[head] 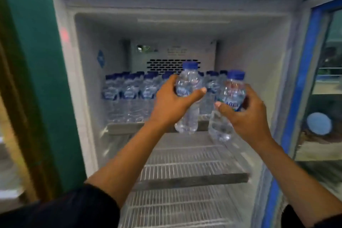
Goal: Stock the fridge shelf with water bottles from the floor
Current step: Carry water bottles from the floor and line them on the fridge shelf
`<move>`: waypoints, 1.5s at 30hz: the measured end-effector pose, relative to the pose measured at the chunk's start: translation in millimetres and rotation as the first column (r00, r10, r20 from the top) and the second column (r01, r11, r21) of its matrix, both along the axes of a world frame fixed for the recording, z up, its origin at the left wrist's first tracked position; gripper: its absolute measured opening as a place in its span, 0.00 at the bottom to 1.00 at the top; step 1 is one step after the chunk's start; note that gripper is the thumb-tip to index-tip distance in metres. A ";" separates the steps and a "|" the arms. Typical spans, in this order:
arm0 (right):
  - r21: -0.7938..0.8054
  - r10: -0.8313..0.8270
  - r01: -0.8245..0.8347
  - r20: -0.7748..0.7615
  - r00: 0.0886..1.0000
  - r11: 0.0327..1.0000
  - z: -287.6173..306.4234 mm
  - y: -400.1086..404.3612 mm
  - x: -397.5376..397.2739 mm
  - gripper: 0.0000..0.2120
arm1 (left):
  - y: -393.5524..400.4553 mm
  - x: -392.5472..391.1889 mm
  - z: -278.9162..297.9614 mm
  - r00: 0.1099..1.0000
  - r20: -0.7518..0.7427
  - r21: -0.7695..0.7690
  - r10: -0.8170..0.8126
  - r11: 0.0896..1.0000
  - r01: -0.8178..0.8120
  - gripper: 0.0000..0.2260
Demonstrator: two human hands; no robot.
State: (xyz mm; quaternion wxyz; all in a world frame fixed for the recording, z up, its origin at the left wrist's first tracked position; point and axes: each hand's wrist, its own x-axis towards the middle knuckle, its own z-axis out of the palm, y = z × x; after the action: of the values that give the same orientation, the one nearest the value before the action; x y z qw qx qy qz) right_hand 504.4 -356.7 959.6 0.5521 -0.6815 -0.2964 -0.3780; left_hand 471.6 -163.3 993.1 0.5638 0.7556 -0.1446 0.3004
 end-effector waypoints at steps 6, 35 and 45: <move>0.057 -0.179 0.178 0.006 0.984 0.982 25.4 -21.3 64.0 0.21 | -39.8 86.6 5.6 0.999 -0.020 0.047 -0.049 0.998 0.050 0.33; -0.017 -0.070 0.068 -0.247 0.966 0.998 -35.5 -40.5 167.7 0.15 | -45.2 174.2 78.6 0.928 -0.373 0.840 -0.008 0.421 0.342 0.35; -0.018 -0.066 0.064 -0.248 0.966 0.998 -38.2 -43.0 169.9 0.19 | -46.9 181.6 88.7 0.979 -0.120 0.987 0.164 0.127 0.099 0.26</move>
State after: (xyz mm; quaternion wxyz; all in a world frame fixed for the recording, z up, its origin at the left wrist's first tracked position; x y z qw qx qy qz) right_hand 674.4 -399.8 921.5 0.5687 -0.7357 -0.2042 -0.3059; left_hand 653.2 -210.1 1081.8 -0.0715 0.9675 -0.2335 0.0650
